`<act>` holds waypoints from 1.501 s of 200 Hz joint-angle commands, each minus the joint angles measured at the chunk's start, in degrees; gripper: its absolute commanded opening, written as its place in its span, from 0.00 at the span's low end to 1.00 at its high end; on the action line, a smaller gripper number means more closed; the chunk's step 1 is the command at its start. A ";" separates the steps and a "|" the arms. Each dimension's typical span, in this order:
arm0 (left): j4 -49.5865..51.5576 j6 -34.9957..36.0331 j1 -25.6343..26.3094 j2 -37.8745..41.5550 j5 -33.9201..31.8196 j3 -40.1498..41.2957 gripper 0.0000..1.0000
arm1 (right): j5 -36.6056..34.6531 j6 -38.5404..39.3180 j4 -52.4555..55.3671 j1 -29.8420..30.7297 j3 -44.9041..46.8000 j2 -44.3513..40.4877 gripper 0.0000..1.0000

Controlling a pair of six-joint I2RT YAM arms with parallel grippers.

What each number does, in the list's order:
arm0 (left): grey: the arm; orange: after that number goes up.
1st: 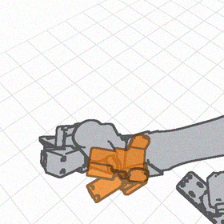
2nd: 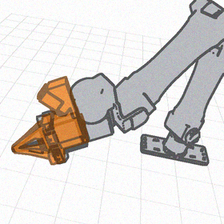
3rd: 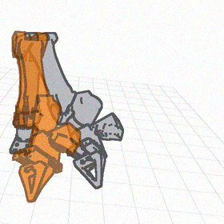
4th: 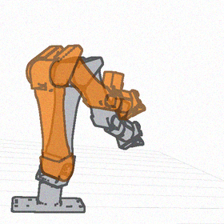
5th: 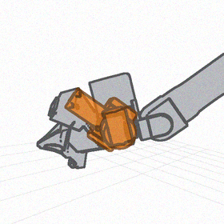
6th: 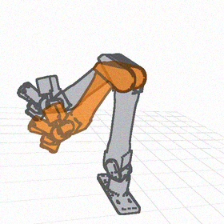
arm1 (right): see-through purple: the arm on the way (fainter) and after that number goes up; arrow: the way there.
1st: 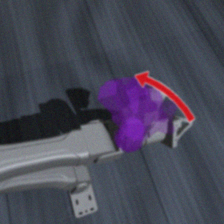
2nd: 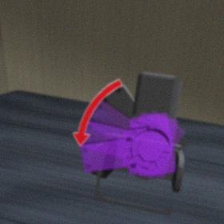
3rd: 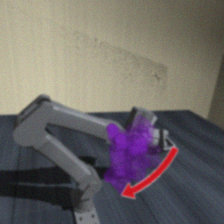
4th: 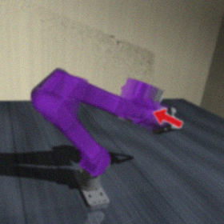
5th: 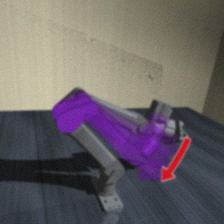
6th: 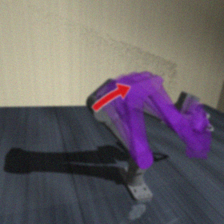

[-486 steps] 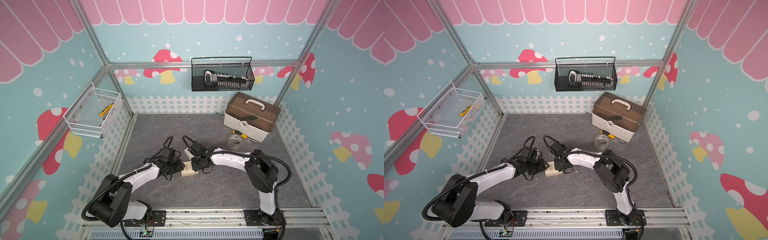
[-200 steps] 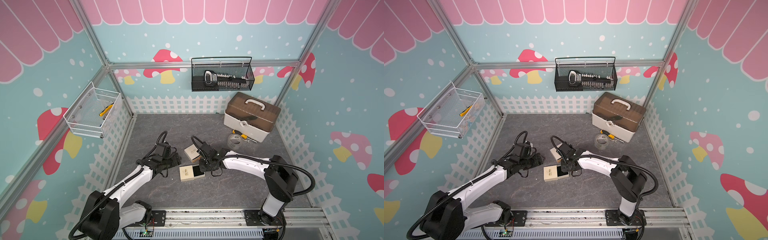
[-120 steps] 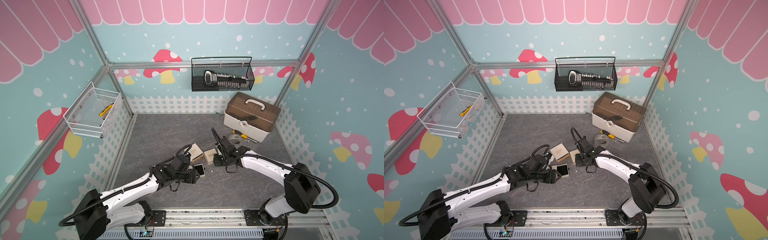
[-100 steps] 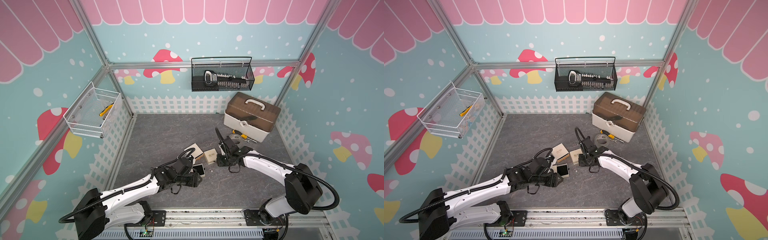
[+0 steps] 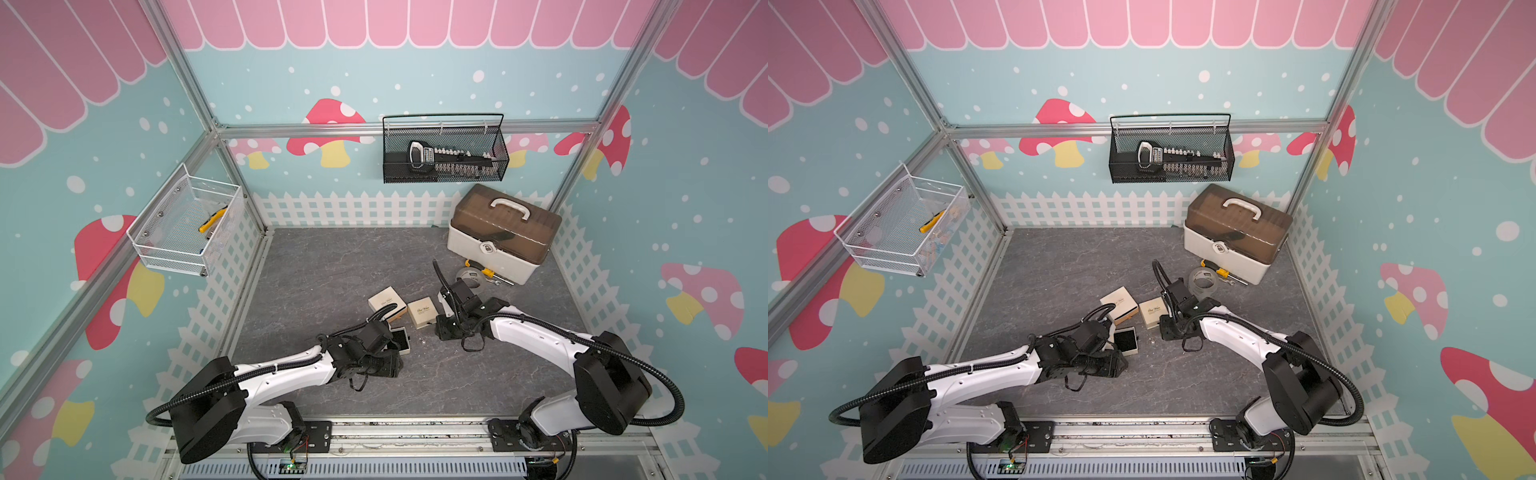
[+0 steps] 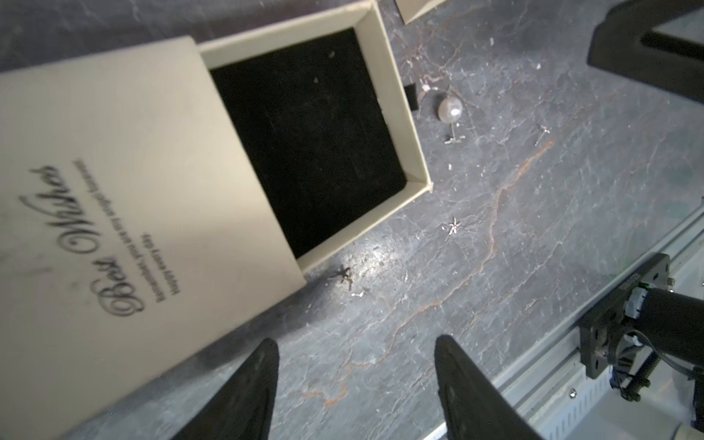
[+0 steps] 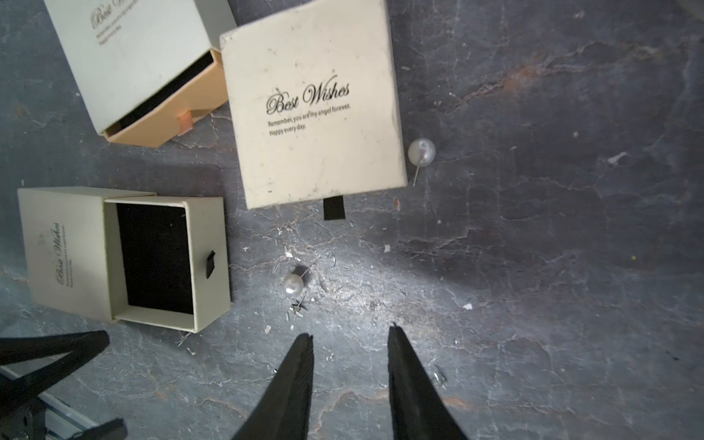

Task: Place the earrings into the drawer-style jewelry box
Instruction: Adjust the jewelry box at the center of the board.

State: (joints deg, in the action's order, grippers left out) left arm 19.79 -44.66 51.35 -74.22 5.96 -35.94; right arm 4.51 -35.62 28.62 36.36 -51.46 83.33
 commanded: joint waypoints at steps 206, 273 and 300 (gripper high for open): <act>-17.45 -0.61 -27.59 17.44 14.50 13.00 0.71 | 7.27 24.28 8.93 11.43 -3.39 5.32 0.26; -18.01 -0.34 -27.62 15.73 15.02 13.62 0.71 | 6.67 24.18 9.14 12.94 -6.23 10.14 0.28; -18.30 -0.43 -27.61 15.54 15.10 13.80 0.71 | 6.64 23.66 9.40 13.12 -7.06 11.81 0.29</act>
State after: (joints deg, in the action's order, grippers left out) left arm 2.74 -44.82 24.01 -58.30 20.38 -22.90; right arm 11.46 -12.86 36.56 48.88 -56.97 93.45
